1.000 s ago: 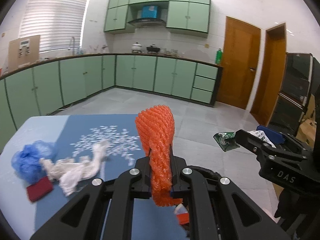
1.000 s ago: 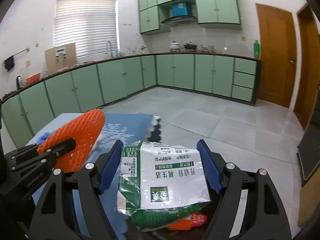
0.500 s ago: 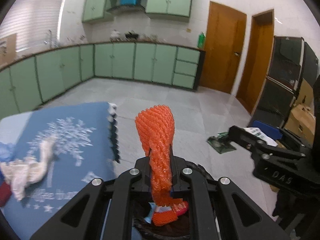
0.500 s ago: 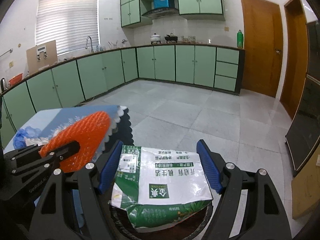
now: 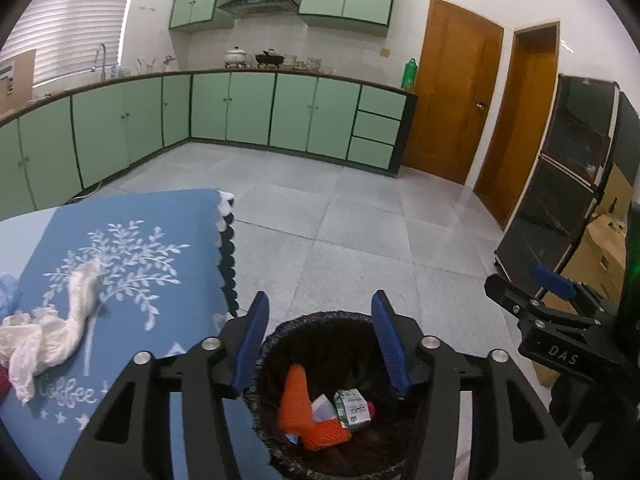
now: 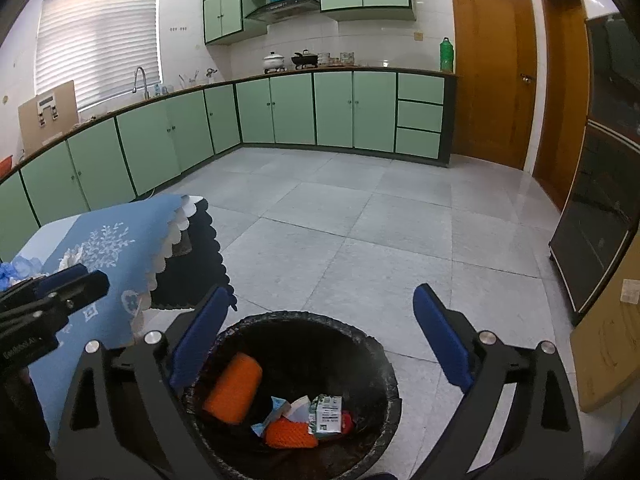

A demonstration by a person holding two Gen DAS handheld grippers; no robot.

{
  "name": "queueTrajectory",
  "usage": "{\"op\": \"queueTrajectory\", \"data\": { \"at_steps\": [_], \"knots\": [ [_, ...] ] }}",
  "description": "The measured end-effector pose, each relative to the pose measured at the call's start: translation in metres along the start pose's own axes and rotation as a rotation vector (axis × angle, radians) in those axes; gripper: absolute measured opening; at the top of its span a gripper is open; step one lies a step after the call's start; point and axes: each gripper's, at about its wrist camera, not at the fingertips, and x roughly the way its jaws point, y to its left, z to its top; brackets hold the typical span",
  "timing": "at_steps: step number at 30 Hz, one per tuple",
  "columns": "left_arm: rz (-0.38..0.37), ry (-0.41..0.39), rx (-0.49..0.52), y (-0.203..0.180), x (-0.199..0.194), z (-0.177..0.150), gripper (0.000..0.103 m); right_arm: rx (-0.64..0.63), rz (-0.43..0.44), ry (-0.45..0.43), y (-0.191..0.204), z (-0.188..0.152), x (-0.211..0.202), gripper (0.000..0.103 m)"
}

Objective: Collect trash
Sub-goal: 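Open both grippers to drop the net and packet into the bin, then move both grippers back over the remaining trash on the table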

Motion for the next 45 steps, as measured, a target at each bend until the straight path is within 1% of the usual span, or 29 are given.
{"op": "queueTrajectory", "data": {
  "at_steps": [3,7,11,13,22,26,31,39,45],
  "knots": [
    [0.021,-0.027,-0.01,0.008,-0.018,0.003,0.059,0.002,0.018,-0.012,0.01,0.002,-0.01,0.093],
    [0.063,-0.064,-0.017,0.025,-0.049,0.003,0.06,0.004,0.058,-0.03,0.031,0.007,-0.023,0.094],
    [0.129,-0.097,-0.024,0.047,-0.081,-0.005,0.06,-0.006,0.105,-0.042,0.059,0.01,-0.034,0.094],
    [0.175,-0.111,-0.036,0.063,-0.098,-0.011,0.06,-0.02,0.132,-0.044,0.077,0.009,-0.038,0.094],
    [0.346,-0.133,-0.094,0.128,-0.146,-0.032,0.06,-0.081,0.251,-0.057,0.161,0.013,-0.049,0.094],
    [0.402,-0.137,-0.13,0.157,-0.16,-0.039,0.06,-0.116,0.293,-0.06,0.197,0.013,-0.051,0.094],
    [0.461,-0.141,-0.151,0.184,-0.171,-0.05,0.06,-0.147,0.333,-0.065,0.231,0.015,-0.048,0.094],
    [0.516,-0.117,-0.189,0.222,-0.175,-0.061,0.06,-0.195,0.374,-0.032,0.28,0.015,-0.027,0.093],
    [0.538,-0.09,-0.206,0.242,-0.163,-0.065,0.06,-0.215,0.398,0.016,0.308,0.002,-0.009,0.093]
  ]
}}
